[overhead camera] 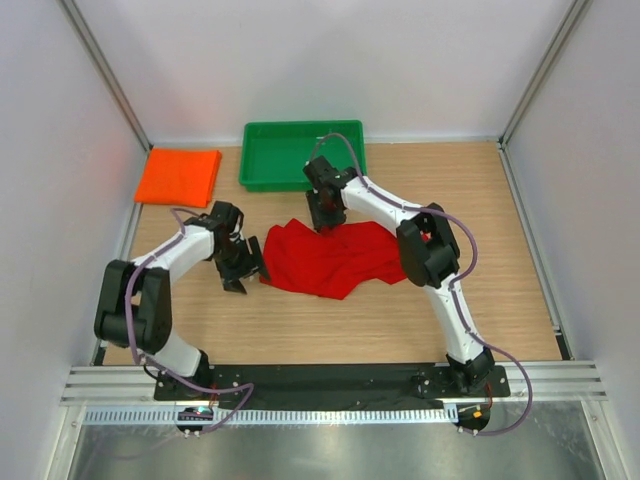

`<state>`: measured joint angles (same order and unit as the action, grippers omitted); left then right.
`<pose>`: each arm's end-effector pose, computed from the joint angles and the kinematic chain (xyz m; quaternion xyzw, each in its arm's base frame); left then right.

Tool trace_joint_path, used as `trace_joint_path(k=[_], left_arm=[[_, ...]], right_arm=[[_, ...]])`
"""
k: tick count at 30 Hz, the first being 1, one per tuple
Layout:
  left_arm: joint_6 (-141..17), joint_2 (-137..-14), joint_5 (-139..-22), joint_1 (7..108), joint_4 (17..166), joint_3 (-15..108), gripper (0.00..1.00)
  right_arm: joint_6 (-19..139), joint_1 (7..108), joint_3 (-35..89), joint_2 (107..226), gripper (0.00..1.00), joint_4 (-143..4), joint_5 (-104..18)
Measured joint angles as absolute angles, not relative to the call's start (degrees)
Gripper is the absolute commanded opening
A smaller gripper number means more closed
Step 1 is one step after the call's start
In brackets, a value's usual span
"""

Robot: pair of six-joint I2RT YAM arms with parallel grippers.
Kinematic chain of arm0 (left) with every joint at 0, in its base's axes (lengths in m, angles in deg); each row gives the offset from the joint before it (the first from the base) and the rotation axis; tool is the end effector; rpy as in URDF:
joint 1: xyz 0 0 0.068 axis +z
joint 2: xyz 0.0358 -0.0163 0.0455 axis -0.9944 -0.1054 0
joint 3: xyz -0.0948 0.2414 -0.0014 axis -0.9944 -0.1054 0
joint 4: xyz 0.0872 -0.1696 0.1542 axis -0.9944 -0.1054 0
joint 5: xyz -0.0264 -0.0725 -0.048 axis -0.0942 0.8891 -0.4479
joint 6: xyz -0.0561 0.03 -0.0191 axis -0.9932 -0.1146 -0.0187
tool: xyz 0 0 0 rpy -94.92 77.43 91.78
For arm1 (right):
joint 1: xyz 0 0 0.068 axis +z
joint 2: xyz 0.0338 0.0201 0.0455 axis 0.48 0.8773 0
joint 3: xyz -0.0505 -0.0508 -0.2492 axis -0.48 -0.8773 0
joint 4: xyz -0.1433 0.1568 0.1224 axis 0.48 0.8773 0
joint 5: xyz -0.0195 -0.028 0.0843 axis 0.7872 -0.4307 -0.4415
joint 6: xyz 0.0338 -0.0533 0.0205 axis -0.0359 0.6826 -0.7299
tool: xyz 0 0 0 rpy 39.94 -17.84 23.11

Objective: Fold and stack the t-shirts
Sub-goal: Flatten the tshirt out

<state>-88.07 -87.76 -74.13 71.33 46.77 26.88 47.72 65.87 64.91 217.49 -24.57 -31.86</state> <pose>0.2479 -0.0692 0.1611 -0.1963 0.9663 -0.1606 0.0444 0.3823 0.2857 0.1691 -0.1457 0.9633 0.0775 0.2115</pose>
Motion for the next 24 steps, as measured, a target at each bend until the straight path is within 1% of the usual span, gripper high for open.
trace_joint_path(k=[4, 5, 7, 8, 9, 10, 11, 12, 13, 14, 15, 17, 22, 24], left_arm=[[-88.14, -93.39, -72.88, 71.33, 48.47, 28.61, 0.7], [-88.16, -94.27, -72.66, 71.33, 48.84, 28.92, 0.68], [-88.33, -96.02, -72.2, 71.33, 49.37, 29.79, 0.62], [-88.35, -96.72, -72.03, 71.33, 49.67, 30.23, 0.58], [-88.42, -97.26, -71.79, 71.33, 49.94, 30.62, 0.51], [-88.55, -97.77, -71.57, 71.33, 50.29, 30.95, 0.47], [-88.59, -98.16, -71.31, 71.33, 50.61, 31.19, 0.42], [-88.55, -98.42, -71.15, 71.33, 50.9, 31.32, 0.31], [-89.08, -98.75, -71.0, 71.33, 51.2, 31.47, 0.26], [-88.88, -98.99, -71.0, 71.33, 51.23, 31.58, 0.21], [-88.92, -99.38, -71.0, 71.33, 51.23, 31.85, 0.11], [-88.99, -100.15, -70.98, 71.33, 51.27, 32.59, 0.0], [-88.11, -99.99, -71.28, 71.33, 50.94, 34.86, 0.0], [-87.98, -97.98, -72.29, 71.33, 50.04, 35.89, 0.0]], right_arm=[[47.89, 65.87, 64.91, 219.24, 0.4, -24.33, -30.7], [47.92, 65.87, 64.91, 219.39, 0.35, -24.33, -30.48], [48.11, 65.87, 64.91, 219.52, 0.29, -24.28, -29.89], [48.2, 65.87, 64.91, 219.52, 0.23, -24.28, -29.67], [48.29, 65.87, 64.91, 219.52, 0.19, -24.28, -29.48], [48.42, 65.85, 64.91, 219.52, 0.14, -24.28, -29.3], [48.55, 65.85, 64.94, 219.52, 0.07, -24.26, -29.19], [48.72, 65.85, 65.0, 219.52, 0.04, -24.22, -29.04], [48.79, 65.85, 65.13, 219.52, 0.01, -24.17, -28.84], [48.79, 65.85, 65.26, 219.52, 0.01, -24.13, -28.71], [48.81, 65.85, 65.55, 219.52, 0.01, -24.02, -28.52], [48.88, 65.72, 66.51, 219.52, 0.01, -23.26, -27.95], [49.03, 65.5, 71.89, 219.0, 0.01, -19.43, -24.87], [49.03, 65.31, 72.32, 216.96, 0.01, -17.88, -23.03]])
